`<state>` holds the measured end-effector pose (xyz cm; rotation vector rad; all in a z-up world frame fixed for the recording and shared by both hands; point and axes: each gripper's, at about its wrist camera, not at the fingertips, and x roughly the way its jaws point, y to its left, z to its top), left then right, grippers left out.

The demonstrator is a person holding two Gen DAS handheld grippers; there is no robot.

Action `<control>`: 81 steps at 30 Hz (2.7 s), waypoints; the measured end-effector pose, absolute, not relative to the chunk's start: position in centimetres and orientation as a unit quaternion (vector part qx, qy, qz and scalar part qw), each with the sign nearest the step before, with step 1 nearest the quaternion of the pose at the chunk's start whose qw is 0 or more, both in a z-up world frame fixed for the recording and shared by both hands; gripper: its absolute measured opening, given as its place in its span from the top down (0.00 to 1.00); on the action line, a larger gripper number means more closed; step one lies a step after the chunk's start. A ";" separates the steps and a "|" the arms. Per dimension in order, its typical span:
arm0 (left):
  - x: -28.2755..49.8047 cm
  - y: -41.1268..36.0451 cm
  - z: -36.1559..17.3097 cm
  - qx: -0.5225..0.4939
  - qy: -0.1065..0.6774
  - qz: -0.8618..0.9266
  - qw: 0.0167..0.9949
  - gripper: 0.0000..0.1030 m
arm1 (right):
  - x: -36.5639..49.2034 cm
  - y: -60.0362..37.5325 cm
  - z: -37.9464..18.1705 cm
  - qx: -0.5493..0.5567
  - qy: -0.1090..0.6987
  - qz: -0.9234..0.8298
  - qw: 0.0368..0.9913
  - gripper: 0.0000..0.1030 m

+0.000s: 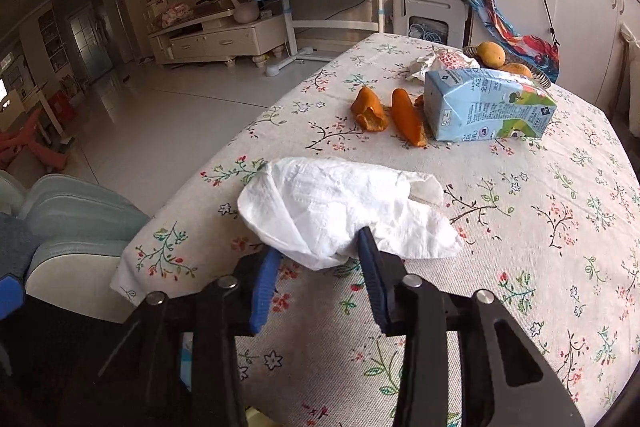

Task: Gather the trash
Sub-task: 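Reach the right gripper to the white tissue on the table and grasp it, then grasp the orange peel strip with the left gripper while the right gripper holds the tissue, then drop the white tissue into the yellow bucket with the right gripper while the left holds the peel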

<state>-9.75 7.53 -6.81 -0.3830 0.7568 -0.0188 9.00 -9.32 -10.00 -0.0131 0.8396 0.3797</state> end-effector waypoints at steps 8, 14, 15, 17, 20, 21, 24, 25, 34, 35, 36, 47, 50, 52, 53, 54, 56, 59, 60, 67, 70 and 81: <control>-9.3 7.1 -7.1 -0.178 0.371 -0.013 0.911 0.36 | 7.9 -13.0 -8.6 0.032 0.395 0.174 0.901 0.86; -7.3 5.8 -7.0 -0.160 0.393 -0.052 0.904 0.35 | 7.0 -15.4 -7.5 -0.019 0.403 0.146 0.903 0.86; -6.7 5.4 -6.9 -0.149 0.396 -0.059 0.904 0.35 | 7.1 -15.8 -7.5 -0.029 0.410 0.142 0.901 0.86; -4.9 4.1 -6.4 -0.108 0.404 -0.072 0.905 0.29 | 7.3 -16.5 -7.5 -0.044 0.428 0.137 0.892 0.85; -1.7 2.6 -6.2 -0.046 0.417 -0.087 0.904 0.28 | 7.6 -17.3 -7.9 -0.049 0.447 0.136 0.883 0.73; -0.4 2.4 -6.2 -0.035 0.423 -0.093 0.901 0.28 | 7.6 -17.5 -8.0 -0.044 0.454 0.141 0.879 0.63; 2.8 2.4 -6.3 -0.022 0.435 -0.094 0.895 0.28 | 7.5 -18.1 -8.2 -0.020 0.460 0.159 0.873 0.47; 3.8 2.7 -6.4 -0.024 0.436 -0.087 0.895 0.28 | 7.3 -18.2 -8.2 -0.010 0.459 0.166 0.873 0.43; 11.7 3.0 -7.8 -0.071 0.450 -0.068 0.887 0.28 | 8.0 -19.0 -7.0 0.015 0.417 0.147 0.897 0.35; 12.5 2.6 -8.0 -0.069 0.452 -0.067 0.887 0.28 | 8.3 -18.9 -7.3 0.011 0.420 0.145 0.896 0.35; 13.2 2.3 -8.3 -0.069 0.454 -0.067 0.886 0.28 | 8.7 -18.8 -7.6 0.009 0.423 0.145 0.894 0.35; 19.6 0.0 -11.5 -0.055 0.485 -0.030 0.872 0.30 | 11.1 -19.6 -9.9 0.018 0.449 0.137 0.883 0.35; 20.5 0.0 -12.0 -0.053 0.495 -0.022 0.867 0.38 | 11.5 -19.8 -10.4 0.022 0.457 0.136 0.879 0.35; 20.9 0.0 -12.6 -0.053 0.503 -0.020 0.862 0.41 | 11.5 -19.7 -10.6 0.018 0.456 0.136 0.879 0.35; 21.0 -0.1 -12.9 -0.050 0.506 -0.020 0.861 0.43 | 11.6 -19.6 -10.6 0.013 0.456 0.135 0.880 0.35; 21.1 -0.2 -13.0 -0.046 0.509 -0.021 0.859 0.45 | 11.5 -19.5 -10.6 0.010 0.455 0.135 0.880 0.35; 21.2 -0.5 -13.3 -0.040 0.510 -0.023 0.859 0.53 | 11.3 -19.4 -10.7 0.004 0.453 0.133 0.881 0.35; 21.1 -1.0 -13.5 -0.021 0.505 -0.026 0.862 0.64 | 11.1 -19.3 -10.7 -0.002 0.450 0.130 0.883 0.36; 21.1 -1.2 -13.5 -0.019 0.502 -0.031 0.864 0.68 | 11.1 -19.3 -10.7 -0.003 0.449 0.130 0.884 0.40; 20.4 -1.9 -12.9 -0.006 0.488 -0.069 0.870 0.86 | 11.1 -19.6 -10.5 0.001 0.444 0.130 0.886 0.73; 19.6 -1.6 -12.0 -0.005 0.478 -0.071 0.875 0.87 | 11.2 -20.4 -10.4 0.032 0.447 0.137 0.884 0.81; 12.3 -0.2 -6.0 -0.017 0.401 -0.076 0.913 0.87 | 9.1 -21.9 -7.8 0.115 0.410 0.165 0.889 0.83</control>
